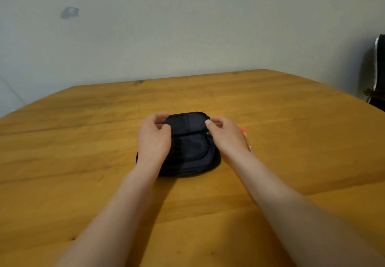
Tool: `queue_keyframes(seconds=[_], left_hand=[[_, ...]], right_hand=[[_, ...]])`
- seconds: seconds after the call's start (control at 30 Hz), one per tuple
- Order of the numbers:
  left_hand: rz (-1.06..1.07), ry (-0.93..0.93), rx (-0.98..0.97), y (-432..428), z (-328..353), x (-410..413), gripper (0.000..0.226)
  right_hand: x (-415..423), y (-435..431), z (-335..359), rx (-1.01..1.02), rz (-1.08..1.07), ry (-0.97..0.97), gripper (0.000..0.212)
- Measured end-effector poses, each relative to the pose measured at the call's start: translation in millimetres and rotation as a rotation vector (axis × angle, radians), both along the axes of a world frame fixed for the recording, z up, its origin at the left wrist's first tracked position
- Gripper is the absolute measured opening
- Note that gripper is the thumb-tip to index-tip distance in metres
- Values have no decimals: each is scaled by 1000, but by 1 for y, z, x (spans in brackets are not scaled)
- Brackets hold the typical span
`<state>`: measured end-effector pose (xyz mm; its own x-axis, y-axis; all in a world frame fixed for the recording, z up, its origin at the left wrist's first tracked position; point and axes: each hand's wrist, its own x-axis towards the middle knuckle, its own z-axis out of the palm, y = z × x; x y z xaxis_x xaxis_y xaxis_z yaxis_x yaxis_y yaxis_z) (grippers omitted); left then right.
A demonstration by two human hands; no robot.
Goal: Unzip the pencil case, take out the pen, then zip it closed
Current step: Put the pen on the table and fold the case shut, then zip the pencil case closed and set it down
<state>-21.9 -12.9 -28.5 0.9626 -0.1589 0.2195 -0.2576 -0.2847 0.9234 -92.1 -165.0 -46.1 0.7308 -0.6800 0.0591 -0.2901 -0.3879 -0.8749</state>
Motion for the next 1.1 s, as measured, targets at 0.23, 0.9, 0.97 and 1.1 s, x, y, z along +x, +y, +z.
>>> queue_keyframes(seconds=[0.23, 0.9, 0.97, 1.1], left_hand=[[59, 11, 63, 23, -12, 17, 37], [92, 234, -86, 42, -21, 32, 37], [97, 223, -124, 44, -19, 31, 38], [122, 170, -138, 47, -18, 32, 42]], right_hand=[[17, 0, -13, 42, -21, -18, 46], [23, 2, -33, 109, -92, -253, 21], [23, 3, -32, 116, -85, -278, 20], [21, 4, -32, 119, -77, -324, 24]])
